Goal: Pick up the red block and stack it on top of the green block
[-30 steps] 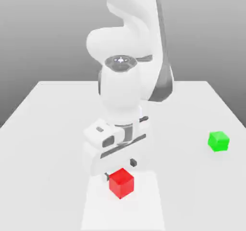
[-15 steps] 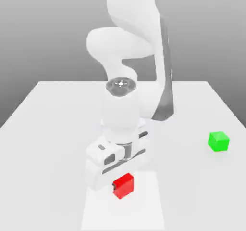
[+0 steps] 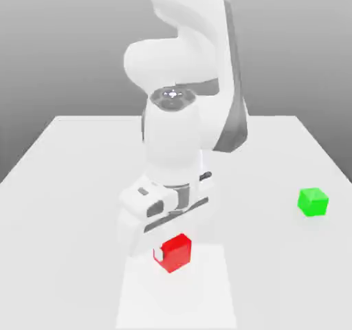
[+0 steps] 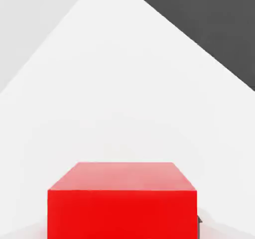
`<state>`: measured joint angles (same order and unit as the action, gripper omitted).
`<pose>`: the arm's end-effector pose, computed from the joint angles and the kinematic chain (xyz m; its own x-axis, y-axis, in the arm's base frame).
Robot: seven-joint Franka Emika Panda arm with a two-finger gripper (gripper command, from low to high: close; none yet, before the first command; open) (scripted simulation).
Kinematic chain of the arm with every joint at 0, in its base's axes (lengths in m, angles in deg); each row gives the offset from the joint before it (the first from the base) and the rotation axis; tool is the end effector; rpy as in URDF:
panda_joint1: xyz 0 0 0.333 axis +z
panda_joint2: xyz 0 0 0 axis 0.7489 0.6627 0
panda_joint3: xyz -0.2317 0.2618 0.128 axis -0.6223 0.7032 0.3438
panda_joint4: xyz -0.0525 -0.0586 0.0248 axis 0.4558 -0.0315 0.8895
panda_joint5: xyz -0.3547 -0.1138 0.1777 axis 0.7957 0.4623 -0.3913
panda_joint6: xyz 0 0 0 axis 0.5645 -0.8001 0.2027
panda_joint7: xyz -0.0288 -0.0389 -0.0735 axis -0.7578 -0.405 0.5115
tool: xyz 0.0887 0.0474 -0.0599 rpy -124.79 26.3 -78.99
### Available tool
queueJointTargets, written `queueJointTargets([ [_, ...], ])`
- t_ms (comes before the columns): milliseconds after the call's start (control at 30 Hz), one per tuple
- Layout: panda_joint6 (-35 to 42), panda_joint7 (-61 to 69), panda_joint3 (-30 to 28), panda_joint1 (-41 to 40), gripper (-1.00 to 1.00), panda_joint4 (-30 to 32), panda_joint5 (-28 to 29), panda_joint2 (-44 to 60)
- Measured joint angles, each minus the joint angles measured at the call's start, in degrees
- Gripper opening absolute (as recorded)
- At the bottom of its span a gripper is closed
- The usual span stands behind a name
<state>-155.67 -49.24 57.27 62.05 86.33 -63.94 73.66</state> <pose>0.3987 -0.0064 0.2244 0.9946 -0.1012 0.0245 -0.1014 -0.9948 0.0062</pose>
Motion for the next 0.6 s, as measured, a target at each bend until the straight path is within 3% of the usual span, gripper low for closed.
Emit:
queueJointTargets([
  [300, 3.4, -1.8, -0.1, -0.2, -1.0, 1.9, 1.9, -4.2],
  [367, 4.1, -3.3, 2.4, -0.6, -1.0, 2.0, 1.3, -4.6],
  [600, 6.6, -11.9, 11.7, 17.2, -1.0, 2.1, -1.1, -6.6],
])
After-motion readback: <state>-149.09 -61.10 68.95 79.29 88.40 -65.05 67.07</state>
